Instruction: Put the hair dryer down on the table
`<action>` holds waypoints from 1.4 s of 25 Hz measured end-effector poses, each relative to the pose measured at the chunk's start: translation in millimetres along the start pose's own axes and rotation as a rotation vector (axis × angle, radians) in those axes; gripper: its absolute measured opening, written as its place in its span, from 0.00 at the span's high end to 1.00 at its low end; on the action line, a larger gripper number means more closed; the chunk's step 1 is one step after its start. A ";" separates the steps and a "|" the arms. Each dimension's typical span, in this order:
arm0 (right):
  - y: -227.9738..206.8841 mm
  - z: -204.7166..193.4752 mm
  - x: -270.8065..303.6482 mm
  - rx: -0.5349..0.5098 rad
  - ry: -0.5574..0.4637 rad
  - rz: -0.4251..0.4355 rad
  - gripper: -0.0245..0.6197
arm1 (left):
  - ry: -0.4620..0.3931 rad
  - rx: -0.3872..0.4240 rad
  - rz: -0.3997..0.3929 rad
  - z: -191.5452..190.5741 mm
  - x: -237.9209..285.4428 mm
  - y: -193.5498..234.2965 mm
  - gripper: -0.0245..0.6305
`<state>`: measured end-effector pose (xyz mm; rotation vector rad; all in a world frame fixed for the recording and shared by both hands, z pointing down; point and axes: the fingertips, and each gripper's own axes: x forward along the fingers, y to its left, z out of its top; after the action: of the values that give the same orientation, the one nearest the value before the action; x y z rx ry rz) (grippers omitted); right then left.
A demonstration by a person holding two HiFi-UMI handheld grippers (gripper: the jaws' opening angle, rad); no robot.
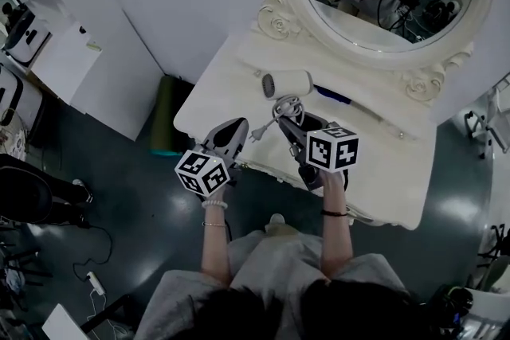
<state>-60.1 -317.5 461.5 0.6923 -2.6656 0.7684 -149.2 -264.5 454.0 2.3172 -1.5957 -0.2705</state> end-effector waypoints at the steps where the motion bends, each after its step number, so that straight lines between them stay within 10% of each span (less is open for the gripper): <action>1: -2.7 -1.2 3.8 -0.007 0.013 0.004 0.71 | -0.006 -0.007 0.008 -1.2 1.7 2.7 0.96; 35: -41.9 -73.9 136.0 -0.038 0.379 -0.018 0.71 | 0.202 -0.137 0.169 -69.2 14.4 105.6 0.96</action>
<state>-143.6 -357.4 592.5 0.5012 -2.3213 0.7567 -213.6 -302.4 556.8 2.0237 -1.6066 -0.0986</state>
